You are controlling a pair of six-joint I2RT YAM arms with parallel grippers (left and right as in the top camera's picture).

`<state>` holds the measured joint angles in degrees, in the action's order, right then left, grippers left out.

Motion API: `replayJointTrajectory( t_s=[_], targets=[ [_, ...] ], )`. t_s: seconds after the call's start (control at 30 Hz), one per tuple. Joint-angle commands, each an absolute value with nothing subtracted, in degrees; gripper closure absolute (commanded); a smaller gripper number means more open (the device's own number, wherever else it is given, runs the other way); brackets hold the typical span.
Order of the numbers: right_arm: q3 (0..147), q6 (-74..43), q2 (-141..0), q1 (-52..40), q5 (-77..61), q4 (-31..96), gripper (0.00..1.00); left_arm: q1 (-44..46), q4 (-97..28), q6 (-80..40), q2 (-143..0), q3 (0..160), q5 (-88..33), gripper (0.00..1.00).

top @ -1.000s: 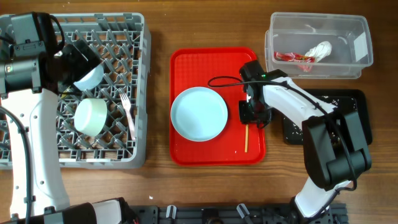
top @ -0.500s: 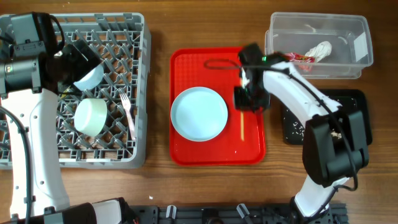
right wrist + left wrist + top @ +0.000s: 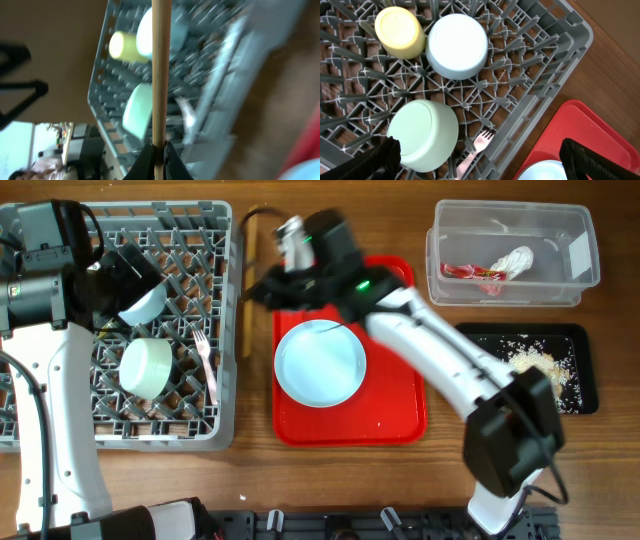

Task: Sort waste into correct bins and load items into the dishwasher rack
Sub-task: 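Carry the chopsticks with the right gripper and place them in the rack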

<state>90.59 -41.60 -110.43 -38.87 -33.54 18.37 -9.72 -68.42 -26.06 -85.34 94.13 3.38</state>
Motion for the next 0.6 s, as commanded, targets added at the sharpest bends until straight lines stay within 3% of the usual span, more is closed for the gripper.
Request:
replayJointTrajectory(
  t_s=[0.0, 0.1, 0.17, 0.2, 0.27, 0.3, 0.57],
  targets=[
    [91.2, -50.0, -115.5, -45.3, -25.9, 15.5, 0.96, -9.9, -68.4, -26.2, -85.5, 94.1, 3.9, 0.0],
    [91.2, -53.4, -118.5, -48.2, -25.9, 12.0, 0.95, -9.9, -68.4, -26.2, -85.5, 94.1, 3.9, 0.0],
    [91.2, -54.2, -119.5, -49.0, -25.9, 11.3, 0.87, -9.9, -68.4, -26.2, -85.5, 94.1, 3.9, 0.0],
    [91.2, -54.2, -119.5, -49.1, -25.9, 11.3, 0.81, -9.9, -68.4, -26.2, -85.5, 94.1, 3.9, 0.0],
    [91.2, -54.1, -119.6, -49.0, -25.9, 11.3, 0.57, -9.9, -68.4, -26.2, -85.5, 94.1, 3.9, 0.0],
    [91.2, -54.0, -119.6, -48.9, -25.9, 11.2, 0.54, -9.9, -68.4, -26.2, -85.5, 94.1, 3.9, 0.0],
    [91.3, -49.6, -115.2, -45.5, -27.4, 14.3, 0.51, -9.9, -68.4, -26.2, -85.5, 94.1, 3.9, 0.0]
  ],
)
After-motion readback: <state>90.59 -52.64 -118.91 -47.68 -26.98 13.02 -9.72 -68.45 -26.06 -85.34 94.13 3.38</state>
